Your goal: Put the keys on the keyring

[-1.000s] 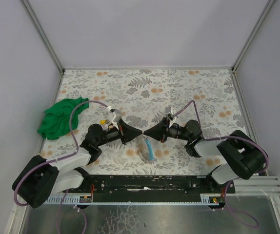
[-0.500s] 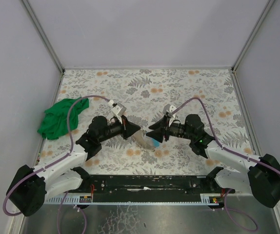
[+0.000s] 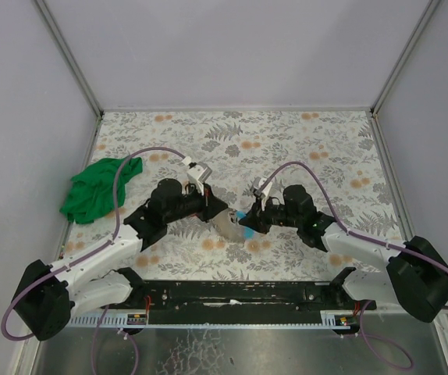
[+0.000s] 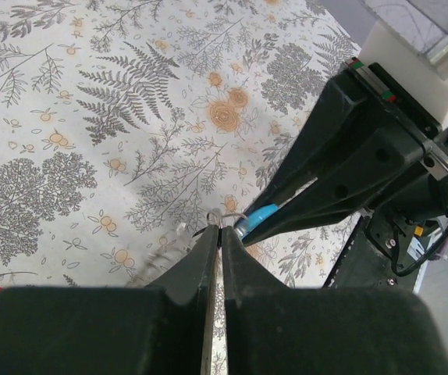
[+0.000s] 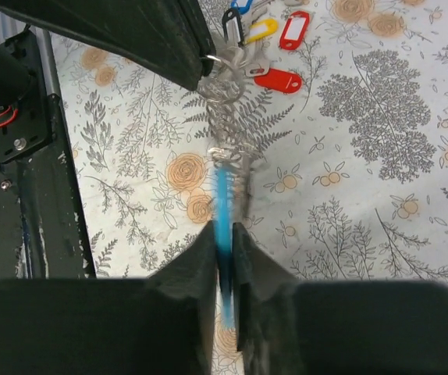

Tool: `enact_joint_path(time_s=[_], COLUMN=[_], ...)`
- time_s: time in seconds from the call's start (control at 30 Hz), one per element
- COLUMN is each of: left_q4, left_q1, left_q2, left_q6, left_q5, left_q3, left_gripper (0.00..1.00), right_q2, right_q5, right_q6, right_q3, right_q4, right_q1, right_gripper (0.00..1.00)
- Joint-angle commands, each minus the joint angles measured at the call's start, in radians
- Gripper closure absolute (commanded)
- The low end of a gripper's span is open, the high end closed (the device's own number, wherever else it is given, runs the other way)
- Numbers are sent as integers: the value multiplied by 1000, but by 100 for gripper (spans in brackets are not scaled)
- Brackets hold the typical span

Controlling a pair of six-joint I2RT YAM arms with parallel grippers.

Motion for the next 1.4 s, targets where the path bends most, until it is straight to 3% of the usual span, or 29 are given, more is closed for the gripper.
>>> enact_joint_path(time_s=[0.0, 0.03, 0.07, 0.33, 0.5, 0.57, 0.73, 0.8, 0.9, 1.07, 1.37], left_q4=[-78, -100, -128, -323, -442, -486, -553, -570, -584, -589, -605], left_q1=[-17, -21, -22, -43, -43, -43, -43, -43, -43, -43, -43], left_q2=[11, 15, 18, 65, 116, 138, 174, 179, 186, 197, 216], left_q6=[19, 20, 21, 34, 54, 68, 111, 133, 165, 202, 237], left_q5=[-20, -29, -38, -97, -116, -114, -74, -57, -42, 8, 48], left_q3=[73, 90, 105, 223, 293, 326, 386, 400, 416, 445, 479], left_gripper=[100, 100, 100, 100, 100, 100, 100, 100, 100, 100, 100], right_q2=[-20, -27, -36, -79, -93, -99, -139, -163, -182, -108, 119], right_q5=[59, 76, 100, 332, 338, 329, 303, 261, 165, -213, -473], right_q6=[-49, -59, -71, -117, -120, -123, -185, -233, -293, -336, -555], right_q3=[73, 78, 84, 146, 149, 149, 156, 160, 174, 227, 424], right_q4=[-29, -45, -62, -209, -229, -230, -271, -280, -261, -200, -399], right_q1=[24, 31, 39, 112, 122, 122, 121, 119, 94, -82, -97], right_gripper=[92, 99, 100, 100, 99, 93, 65, 59, 58, 58, 64])
